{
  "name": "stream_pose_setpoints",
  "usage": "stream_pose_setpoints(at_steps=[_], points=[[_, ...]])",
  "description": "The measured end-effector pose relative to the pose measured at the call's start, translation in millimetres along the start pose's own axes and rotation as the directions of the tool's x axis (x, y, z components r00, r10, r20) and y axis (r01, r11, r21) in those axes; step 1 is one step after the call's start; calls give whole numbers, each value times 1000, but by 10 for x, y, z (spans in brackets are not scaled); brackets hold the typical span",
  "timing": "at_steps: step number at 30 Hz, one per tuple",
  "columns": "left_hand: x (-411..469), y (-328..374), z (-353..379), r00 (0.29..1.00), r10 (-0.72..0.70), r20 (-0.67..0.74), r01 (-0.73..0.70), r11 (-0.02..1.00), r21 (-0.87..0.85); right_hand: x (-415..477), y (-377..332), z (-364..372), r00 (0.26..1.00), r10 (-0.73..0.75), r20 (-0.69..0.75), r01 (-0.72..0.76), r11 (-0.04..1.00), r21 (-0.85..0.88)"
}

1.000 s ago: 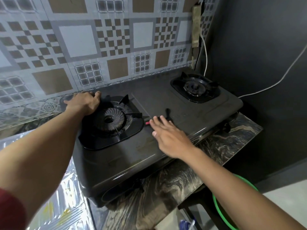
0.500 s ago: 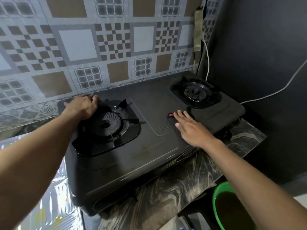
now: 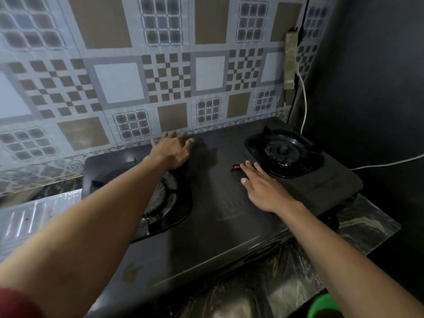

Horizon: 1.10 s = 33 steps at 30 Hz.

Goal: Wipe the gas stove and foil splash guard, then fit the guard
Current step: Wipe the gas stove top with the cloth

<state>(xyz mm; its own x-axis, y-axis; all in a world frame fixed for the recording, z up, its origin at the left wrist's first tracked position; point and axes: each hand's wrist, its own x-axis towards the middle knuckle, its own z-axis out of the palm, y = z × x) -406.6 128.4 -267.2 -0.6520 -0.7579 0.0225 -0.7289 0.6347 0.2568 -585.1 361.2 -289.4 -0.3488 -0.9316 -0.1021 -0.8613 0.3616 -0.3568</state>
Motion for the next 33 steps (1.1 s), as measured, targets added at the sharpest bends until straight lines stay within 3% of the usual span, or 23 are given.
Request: stream_pose_setpoints(at_steps=[6,11,23,33], points=[[231,340,220,987,-19,157,-1,992,127,243,27,-53,999,-45,13,45,999,23],[277,373,359,960,-133,248,65,962,266,586,13,-103,996,-65,54,66,998,-12],[265,404,321,938,-171,303,91,962,258,1526,-213,-184,987,-74,140,81,996,-46],[332,468,300,920,-207,334,109,951,291,2192,-181,-355,975,117,188,-109,993,-52]])
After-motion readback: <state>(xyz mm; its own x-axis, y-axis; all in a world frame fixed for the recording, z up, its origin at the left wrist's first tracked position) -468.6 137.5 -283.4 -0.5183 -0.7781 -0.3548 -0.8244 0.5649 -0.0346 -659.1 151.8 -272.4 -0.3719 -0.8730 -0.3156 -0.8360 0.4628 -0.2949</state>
